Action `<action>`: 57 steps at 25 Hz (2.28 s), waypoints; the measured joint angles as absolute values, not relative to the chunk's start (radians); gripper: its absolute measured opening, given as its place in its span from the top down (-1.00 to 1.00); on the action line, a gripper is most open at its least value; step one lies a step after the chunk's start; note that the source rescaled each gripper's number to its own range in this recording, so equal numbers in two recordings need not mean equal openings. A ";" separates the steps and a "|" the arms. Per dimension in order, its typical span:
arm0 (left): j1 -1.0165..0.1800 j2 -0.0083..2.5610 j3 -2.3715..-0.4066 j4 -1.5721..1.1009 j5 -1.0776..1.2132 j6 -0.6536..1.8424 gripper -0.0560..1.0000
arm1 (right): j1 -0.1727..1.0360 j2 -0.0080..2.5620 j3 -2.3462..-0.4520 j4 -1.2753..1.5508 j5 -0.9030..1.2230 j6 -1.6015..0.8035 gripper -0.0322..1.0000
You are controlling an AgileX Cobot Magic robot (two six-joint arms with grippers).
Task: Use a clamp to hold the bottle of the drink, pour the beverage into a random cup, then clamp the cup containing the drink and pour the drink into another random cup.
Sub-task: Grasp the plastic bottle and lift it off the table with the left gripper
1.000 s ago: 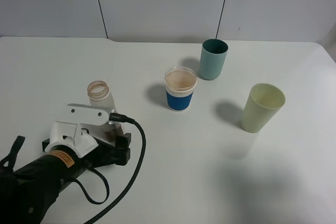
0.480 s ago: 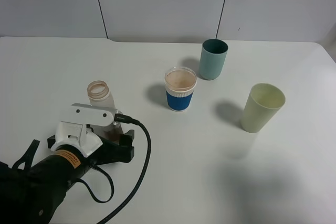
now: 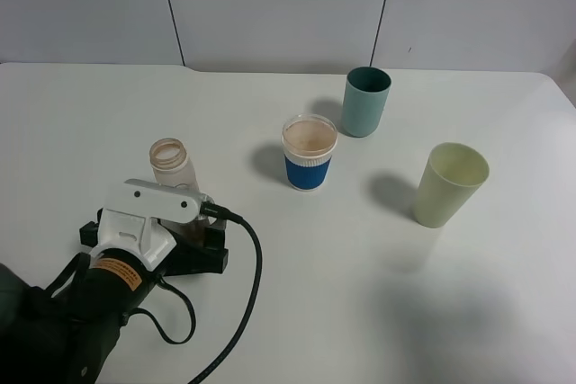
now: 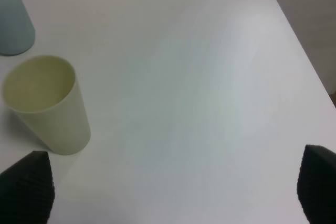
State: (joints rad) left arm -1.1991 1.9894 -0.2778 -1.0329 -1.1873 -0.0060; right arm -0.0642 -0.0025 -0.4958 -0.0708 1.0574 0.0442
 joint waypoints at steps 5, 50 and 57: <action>-1.178 2.010 -0.278 -1.047 -1.204 -0.083 -0.94 | -0.064 -0.002 -0.496 -0.071 1.057 0.044 -0.57; -1.037 1.991 -0.324 -1.001 -1.157 0.173 0.89 | -0.064 -0.002 -0.496 -0.071 1.057 0.044 -0.57; -1.037 1.821 -0.333 -1.167 -1.119 0.444 0.89 | -0.064 -0.002 -0.496 -0.071 1.057 0.044 -0.57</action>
State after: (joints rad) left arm -1.0373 1.8211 -0.3329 -1.1668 -1.1186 0.4435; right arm -0.0642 -0.0025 -0.4958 -0.0708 1.0565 0.0442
